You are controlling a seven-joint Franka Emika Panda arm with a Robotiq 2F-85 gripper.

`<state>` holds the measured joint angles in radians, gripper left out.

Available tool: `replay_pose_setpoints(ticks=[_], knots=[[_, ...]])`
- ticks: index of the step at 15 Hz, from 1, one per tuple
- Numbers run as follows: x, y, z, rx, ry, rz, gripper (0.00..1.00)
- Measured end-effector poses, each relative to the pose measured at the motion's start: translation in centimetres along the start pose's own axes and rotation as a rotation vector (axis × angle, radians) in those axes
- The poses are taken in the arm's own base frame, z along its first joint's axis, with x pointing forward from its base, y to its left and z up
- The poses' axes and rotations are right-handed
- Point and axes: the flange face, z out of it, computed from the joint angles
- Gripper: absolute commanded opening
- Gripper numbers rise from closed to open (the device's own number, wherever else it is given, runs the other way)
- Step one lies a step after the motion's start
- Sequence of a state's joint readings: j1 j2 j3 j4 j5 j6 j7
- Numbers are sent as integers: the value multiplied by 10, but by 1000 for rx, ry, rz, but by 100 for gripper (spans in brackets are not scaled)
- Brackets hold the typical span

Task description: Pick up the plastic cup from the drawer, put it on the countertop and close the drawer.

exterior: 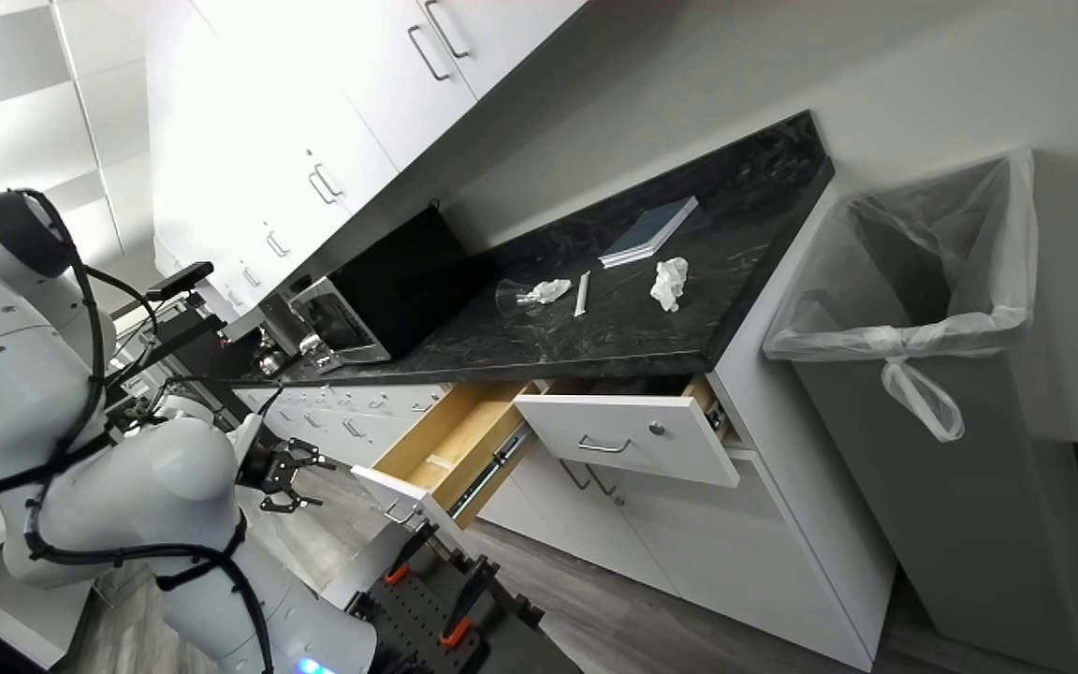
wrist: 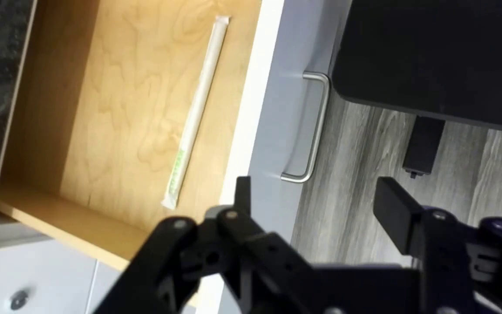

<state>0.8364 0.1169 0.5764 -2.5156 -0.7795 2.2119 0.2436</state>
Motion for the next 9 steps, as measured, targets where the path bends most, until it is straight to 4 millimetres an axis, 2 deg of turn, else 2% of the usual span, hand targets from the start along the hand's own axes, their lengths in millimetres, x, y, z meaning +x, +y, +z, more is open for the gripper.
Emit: replay_pose_setpoints(ticks=[5, 6, 9], knots=[[-9, 15, 28, 76, 94, -254, 5], [-10, 17, 34, 90, 107, -307, 1], [-11, 20, 52, 130, 138, -471, 1]])
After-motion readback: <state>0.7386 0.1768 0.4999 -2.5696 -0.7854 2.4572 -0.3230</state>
